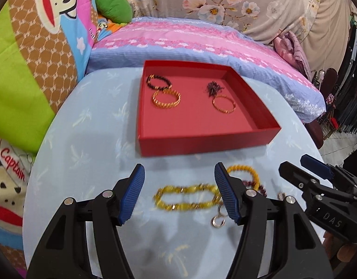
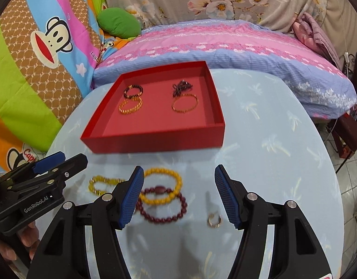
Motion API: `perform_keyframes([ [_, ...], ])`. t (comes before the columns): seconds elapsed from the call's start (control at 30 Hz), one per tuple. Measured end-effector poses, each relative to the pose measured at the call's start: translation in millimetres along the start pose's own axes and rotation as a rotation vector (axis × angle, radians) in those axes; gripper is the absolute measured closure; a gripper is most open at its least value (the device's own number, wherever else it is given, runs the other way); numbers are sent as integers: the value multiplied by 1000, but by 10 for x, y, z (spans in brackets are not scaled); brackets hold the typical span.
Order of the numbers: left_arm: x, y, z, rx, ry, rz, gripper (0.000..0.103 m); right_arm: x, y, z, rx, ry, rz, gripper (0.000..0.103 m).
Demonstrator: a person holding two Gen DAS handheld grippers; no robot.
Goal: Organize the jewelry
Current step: 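Withdraw both tools from the red box toward the remaining bracelets, then grasp the round yellow bead bracelet with the right tool while the left tool grasps the chunky yellow bracelet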
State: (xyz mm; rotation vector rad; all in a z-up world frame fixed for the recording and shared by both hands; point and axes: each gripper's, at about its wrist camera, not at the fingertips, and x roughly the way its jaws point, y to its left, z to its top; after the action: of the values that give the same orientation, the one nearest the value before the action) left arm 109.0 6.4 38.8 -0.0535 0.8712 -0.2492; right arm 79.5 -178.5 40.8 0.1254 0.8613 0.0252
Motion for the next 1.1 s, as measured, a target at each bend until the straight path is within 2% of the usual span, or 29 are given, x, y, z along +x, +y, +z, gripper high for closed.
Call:
perform_keyframes([
  [0.3,109,160,-294,-29,58,40,44,51,-52,-361,17,63,-10,42],
  [0.63,333,159,-300,-6,77,76,45,122,-39,-403,19,76,-12,42],
  [0.83,488,143,-340,20,109,92,53,215,-49,-330,20,81,-19,42],
  [0.97,499,140,-346,43,97,111,56,301,-51,-269,19,84,-23,42],
  [1.03,503,158,-330,37,95,116,63,347,-44,-239,17,85,-21,43],
  [1.1,510,171,-316,31,96,111,65,394,-28,-210,14,85,-18,45],
])
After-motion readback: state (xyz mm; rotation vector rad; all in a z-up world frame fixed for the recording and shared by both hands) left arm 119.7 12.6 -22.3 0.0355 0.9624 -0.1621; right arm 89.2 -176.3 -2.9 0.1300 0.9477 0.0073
